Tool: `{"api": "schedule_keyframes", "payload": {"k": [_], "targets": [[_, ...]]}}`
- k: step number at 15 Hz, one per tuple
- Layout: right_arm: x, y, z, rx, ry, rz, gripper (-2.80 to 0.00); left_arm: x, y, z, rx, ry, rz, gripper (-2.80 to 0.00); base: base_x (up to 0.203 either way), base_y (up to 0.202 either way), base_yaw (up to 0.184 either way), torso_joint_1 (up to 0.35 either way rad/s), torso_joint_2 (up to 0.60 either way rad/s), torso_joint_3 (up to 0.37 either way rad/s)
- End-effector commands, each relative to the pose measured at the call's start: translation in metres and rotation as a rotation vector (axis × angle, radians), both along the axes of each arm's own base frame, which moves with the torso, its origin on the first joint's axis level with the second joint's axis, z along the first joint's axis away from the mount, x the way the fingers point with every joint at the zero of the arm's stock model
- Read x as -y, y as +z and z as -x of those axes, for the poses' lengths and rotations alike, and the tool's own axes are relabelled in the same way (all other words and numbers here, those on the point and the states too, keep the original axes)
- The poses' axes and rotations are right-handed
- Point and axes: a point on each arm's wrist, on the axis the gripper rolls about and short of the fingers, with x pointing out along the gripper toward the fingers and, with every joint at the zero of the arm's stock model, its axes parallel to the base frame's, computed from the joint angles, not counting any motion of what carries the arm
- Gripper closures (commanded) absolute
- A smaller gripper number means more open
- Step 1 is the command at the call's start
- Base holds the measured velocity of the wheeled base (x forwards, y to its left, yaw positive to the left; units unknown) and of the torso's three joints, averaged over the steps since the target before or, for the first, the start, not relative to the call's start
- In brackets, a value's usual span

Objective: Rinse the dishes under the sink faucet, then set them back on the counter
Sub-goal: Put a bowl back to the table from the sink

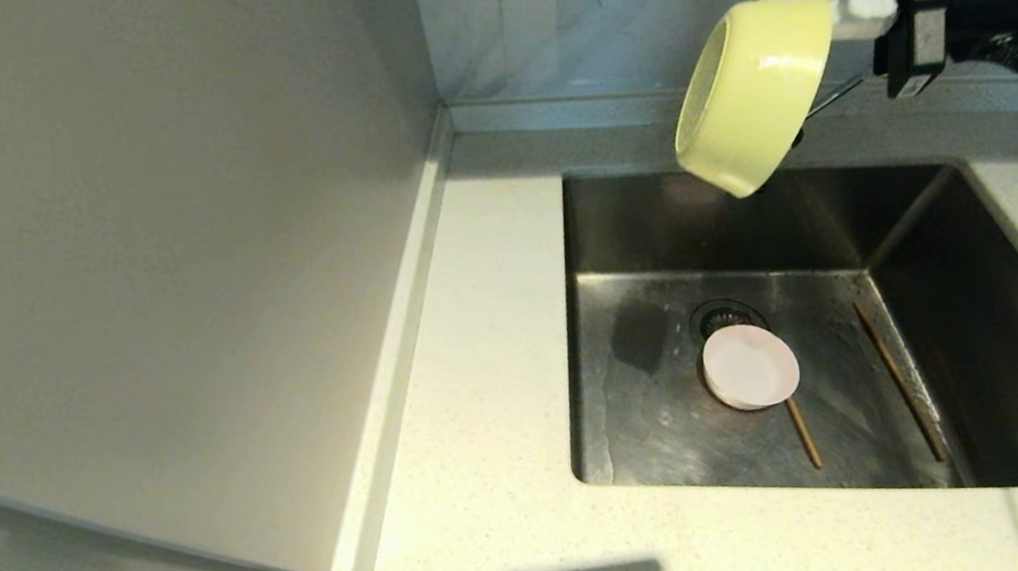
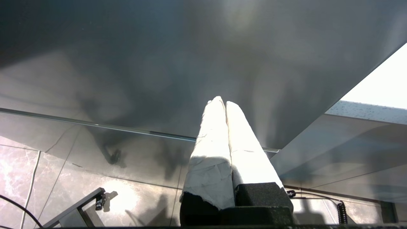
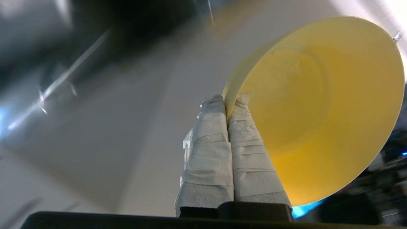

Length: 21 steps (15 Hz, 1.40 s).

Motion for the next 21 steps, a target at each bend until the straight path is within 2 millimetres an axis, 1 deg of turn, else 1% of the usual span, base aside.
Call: {"api": "schedule_keyframes", "payload": {"k": [1, 3, 4, 6, 8, 10, 12, 13, 15, 17, 19, 20, 21], "targets": [[0.008, 0.015, 0.005, -0.043, -0.008, -0.059, 0.00, 0.000, 0.000, 0.000, 0.004, 0.001, 0.001, 0.00, 0.000, 0.000, 0.000, 0.000, 0.00, 0.000], [0.010, 0.000, 0.005, -0.090, -0.005, -0.051, 0.00, 0.000, 0.000, 0.000, 0.004, 0.001, 0.001, 0.00, 0.000, 0.000, 0.000, 0.000, 0.00, 0.000], [0.017, 0.005, 0.013, -0.051, -0.017, -0.043, 0.00, 0.000, 0.000, 0.000, 0.004, 0.001, 0.001, 0.00, 0.000, 0.000, 0.000, 0.000, 0.00, 0.000], [0.035, 0.032, 0.039, 0.087, -0.017, -0.032, 0.00, 0.000, 0.000, 0.000, 0.004, 0.001, 0.001, 0.00, 0.000, 0.000, 0.000, 0.000, 0.00, 0.000], [0.055, 0.048, 0.063, 0.185, -0.046, -0.012, 0.00, 0.000, 0.000, 0.000, 0.004, 0.001, 0.001, 0.00, 0.000, 0.000, 0.000, 0.000, 0.00, 0.000], [0.082, 0.053, 0.090, 0.239, -0.078, 0.027, 0.00, 0.000, 0.000, 0.000, 0.004, 0.001, 0.001, 0.00, 0.000, 0.000, 0.000, 0.000, 0.00, 0.000], [0.103, 0.051, 0.119, 0.333, -0.080, 0.104, 0.00, 0.000, 0.000, 0.000, 0.004, 0.001, 0.001, 0.00, 0.000, 0.000, 0.000, 0.000, 0.00, 0.000], [0.110, 0.051, 0.130, 0.427, -0.075, 0.167, 0.00, 0.000, 0.000, 0.000, 0.004, 0.001, 0.001, 0.00, 0.000, 0.000, 0.000, 0.000, 0.00, 0.000], [0.117, 0.057, 0.146, 0.700, -0.097, 0.338, 0.00, 0.000, 0.000, 0.000, 0.004, 0.001, 0.001, 0.00, 0.000, 0.000, 0.000, 0.000, 0.00, 0.000], [0.116, 0.063, 0.159, 0.977, -0.113, 0.517, 0.00, 0.000, 0.000, 0.000, 0.004, 0.001, 0.001, 0.00, 0.000, 0.000, 0.000, 0.000, 0.00, 0.000], [0.113, 0.060, 0.174, 1.230, -0.121, 0.691, 0.00, 0.000, 0.000, 0.000, 0.004, 0.001, 0.001, 0.00, 0.000, 0.000, 0.000, 0.000, 0.00, 0.000], [0.113, 0.054, 0.179, 1.290, -0.129, 0.742, 0.00, 0.000, 0.000, 0.000, 0.004, 0.001, 0.001, 0.00, 0.000, 0.000, 0.000, 0.000, 0.00, 0.000], [0.113, 0.051, 0.182, 1.286, -0.136, 0.747, 0.00, 0.000, 0.000, 0.000, 0.004, 0.001, 0.001, 0.00, 0.000, 0.000, 0.000, 0.000, 0.00, 0.000]]}}
